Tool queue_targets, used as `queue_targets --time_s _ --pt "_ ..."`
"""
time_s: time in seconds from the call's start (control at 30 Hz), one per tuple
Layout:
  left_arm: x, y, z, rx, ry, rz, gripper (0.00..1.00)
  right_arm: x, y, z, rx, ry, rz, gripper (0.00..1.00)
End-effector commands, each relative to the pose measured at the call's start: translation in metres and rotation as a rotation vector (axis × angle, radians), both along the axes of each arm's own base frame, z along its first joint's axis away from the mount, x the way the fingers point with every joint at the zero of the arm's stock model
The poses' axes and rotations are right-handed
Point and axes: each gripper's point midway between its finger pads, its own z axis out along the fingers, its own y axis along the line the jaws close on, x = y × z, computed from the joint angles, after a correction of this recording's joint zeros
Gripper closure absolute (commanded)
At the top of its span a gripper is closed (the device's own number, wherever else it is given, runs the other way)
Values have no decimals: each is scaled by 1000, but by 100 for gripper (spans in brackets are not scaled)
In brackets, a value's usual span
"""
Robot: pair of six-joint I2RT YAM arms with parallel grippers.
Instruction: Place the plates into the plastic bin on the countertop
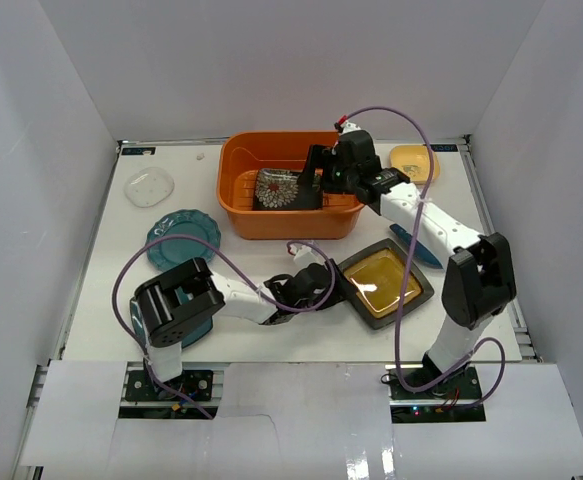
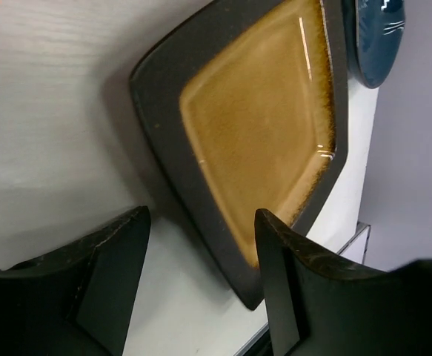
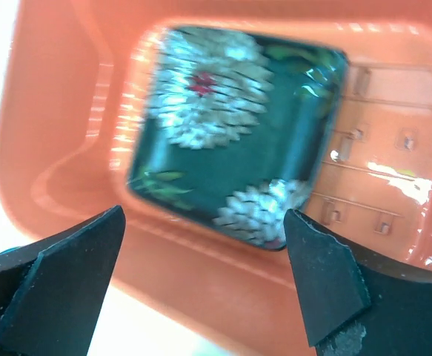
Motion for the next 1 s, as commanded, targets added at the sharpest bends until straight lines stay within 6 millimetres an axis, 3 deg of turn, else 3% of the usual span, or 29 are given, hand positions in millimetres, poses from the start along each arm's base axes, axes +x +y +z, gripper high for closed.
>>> queue_targets --time_s 0.0,0.1,0.13,0.2,0.23,0.3,0.33,0.4,0.43,0.47,0.6,0.77,0.9,0.97 --pt "3 -5 -21 24 39 57 31 -20 7 75 83 -147 80 7" --pt "7 -6 -31 28 41 84 41 -42 8 94 122 -183 123 8" --pt "9 -6 -37 38 45 95 43 -50 6 89 127 -177 132 8" --pt "11 -6 -42 48 46 104 51 -65 4 108 171 -220 143 8" --pt "11 -6 -47 58 47 108 54 -71 2 101 170 -211 145 8" --pt "11 -2 -49 60 44 121 67 -86 0 116 206 -244 158 7" --pt "12 3 -50 67 40 127 72 -92 -2 107 203 -233 163 7" --pt "12 8 -49 71 25 141 88 -107 -4 116 236 -254 176 7" --pt "13 12 -47 76 14 141 94 -113 -6 104 235 -236 177 7" --pt "13 15 -47 86 10 143 100 -120 -10 109 252 -250 178 7" --pt "2 25 -41 91 14 104 100 -139 -17 103 279 -248 185 6" --pt "-21 46 -5 9 -31 18 100 -160 -35 107 272 -281 184 6" --pt "-37 72 63 -158 -163 -27 100 -173 -53 97 256 -295 153 7" --pt "-41 82 80 -217 -186 -20 100 -179 -61 97 258 -307 141 7"
